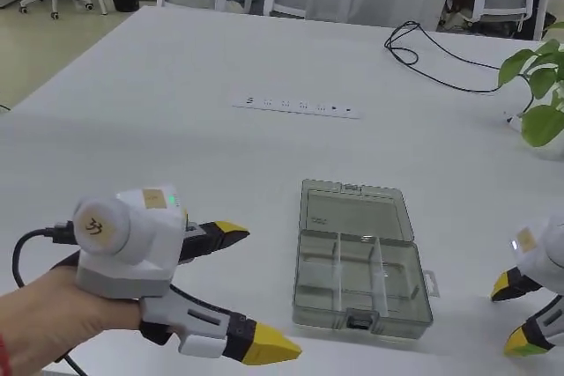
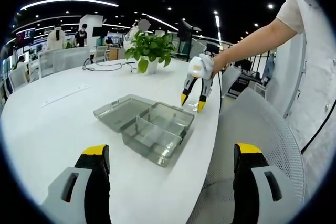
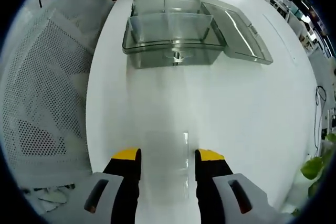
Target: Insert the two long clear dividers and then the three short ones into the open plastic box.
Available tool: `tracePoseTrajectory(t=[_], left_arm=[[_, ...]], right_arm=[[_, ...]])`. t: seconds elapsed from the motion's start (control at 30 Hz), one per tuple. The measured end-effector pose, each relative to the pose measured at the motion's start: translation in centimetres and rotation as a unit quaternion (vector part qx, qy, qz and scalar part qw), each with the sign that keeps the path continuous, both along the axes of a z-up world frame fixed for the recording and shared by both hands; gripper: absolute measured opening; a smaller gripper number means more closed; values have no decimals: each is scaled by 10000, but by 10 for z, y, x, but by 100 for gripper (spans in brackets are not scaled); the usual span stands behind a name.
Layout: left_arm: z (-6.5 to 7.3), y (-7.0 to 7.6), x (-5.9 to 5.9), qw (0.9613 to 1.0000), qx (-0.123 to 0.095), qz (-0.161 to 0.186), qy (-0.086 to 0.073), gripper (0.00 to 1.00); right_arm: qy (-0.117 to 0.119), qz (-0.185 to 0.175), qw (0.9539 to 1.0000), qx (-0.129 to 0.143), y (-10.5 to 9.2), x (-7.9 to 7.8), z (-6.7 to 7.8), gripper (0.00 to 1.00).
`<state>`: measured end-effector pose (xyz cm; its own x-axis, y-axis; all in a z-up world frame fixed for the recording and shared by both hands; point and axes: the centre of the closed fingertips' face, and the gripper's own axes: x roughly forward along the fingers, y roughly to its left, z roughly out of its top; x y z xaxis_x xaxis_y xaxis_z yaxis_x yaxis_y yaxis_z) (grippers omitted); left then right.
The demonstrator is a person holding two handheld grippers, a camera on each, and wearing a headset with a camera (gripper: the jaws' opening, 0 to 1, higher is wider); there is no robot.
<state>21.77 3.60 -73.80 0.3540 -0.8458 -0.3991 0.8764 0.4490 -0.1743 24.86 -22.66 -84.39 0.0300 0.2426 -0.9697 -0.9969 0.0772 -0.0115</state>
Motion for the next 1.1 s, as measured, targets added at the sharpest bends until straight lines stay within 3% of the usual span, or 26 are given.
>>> tracePoseTrajectory(t=[0.27, 0.77, 1.1], left_arm=[[0, 0, -1, 10000, 10, -1, -6, 100], [5, -1, 2, 10000, 5, 4, -28, 100], [15, -5, 7, 9996, -206, 170, 65, 100]], right_arm=[[-13, 19, 10000, 10, -2, 0, 0, 33], [-109, -86, 9999, 27, -10, 3, 0, 33], [-445, -156, 9984, 304, 3, 1, 25, 33]])
